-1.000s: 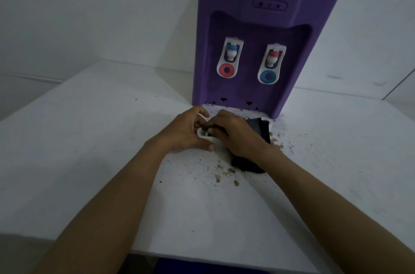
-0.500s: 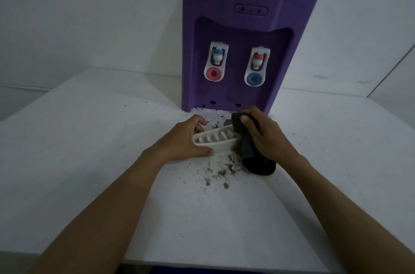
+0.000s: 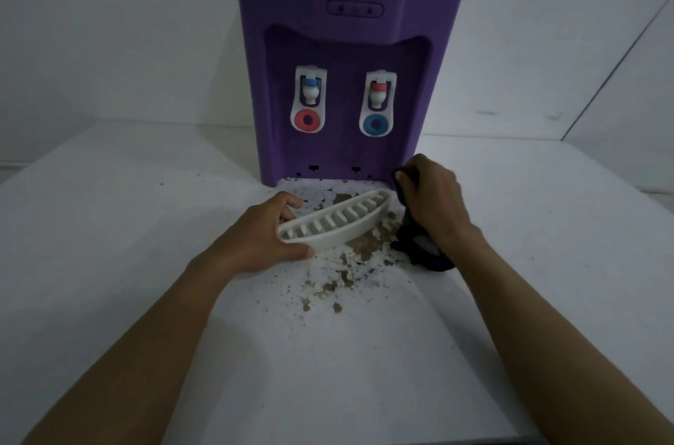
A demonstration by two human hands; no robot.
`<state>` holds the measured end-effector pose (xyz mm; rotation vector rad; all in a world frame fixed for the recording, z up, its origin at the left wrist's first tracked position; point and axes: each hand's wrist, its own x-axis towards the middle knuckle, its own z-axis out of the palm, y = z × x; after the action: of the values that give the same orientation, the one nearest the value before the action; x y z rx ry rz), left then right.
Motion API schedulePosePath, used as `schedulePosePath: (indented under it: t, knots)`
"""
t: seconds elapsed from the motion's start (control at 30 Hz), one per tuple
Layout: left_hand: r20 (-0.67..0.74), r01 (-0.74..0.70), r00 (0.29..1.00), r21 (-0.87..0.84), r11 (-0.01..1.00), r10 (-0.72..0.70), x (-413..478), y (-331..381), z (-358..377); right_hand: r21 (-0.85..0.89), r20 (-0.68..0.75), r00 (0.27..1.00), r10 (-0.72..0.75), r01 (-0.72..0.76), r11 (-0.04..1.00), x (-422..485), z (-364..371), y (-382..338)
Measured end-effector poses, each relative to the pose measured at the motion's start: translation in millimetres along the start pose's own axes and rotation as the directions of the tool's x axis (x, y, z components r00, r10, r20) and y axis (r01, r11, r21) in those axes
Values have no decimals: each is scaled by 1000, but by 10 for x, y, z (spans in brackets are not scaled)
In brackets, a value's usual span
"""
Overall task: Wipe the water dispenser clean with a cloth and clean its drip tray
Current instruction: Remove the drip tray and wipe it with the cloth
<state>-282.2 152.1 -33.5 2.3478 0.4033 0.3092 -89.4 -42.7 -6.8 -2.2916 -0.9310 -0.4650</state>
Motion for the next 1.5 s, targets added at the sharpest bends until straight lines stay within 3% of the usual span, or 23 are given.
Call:
schedulePosePath:
  t: [0.13,0.27,0.4,0.47,0.73,0.87,1.1,1.33,1.4,1.5]
  knots:
    - [-12,-2,1000,5,1000,2,14,41,1,28,-23,1000,2,-1,1000,53,65,35]
    - [-7,-3,1000,42,999,3,13,69,25,83,221,975,-28,10,996,-49,116,89]
    - [0,-4,1000,70,998,4,19,63,26,138,14,996,84,-85,987,-11,57,135]
    - [23,1,1000,66,998,-2,18,59,15,137,4,992,127,-126,983,31,76,154]
    - [307,-27,951,-32,999,35,-20,104,-96,168,205,974,96,-132,977,7,237,109]
    - [385,-13,921,-126,992,61,-36,146,-103,207,262,962,71,-128,970,-30,254,90]
    - [297,-10,955,-28,1000,18,-21,227,109,276,290,952,-100,17,961,-113,286,-93]
    - [203,-11,979,-60,998,23,-11,207,155,293,369,900,-234,126,948,-141,162,-84]
    - [186,-13,982,-61,998,24,-4,189,156,279,407,880,-244,135,951,-109,115,-83]
    - [169,-7,985,-81,997,20,32,161,147,271,351,909,-223,129,954,-6,173,-139]
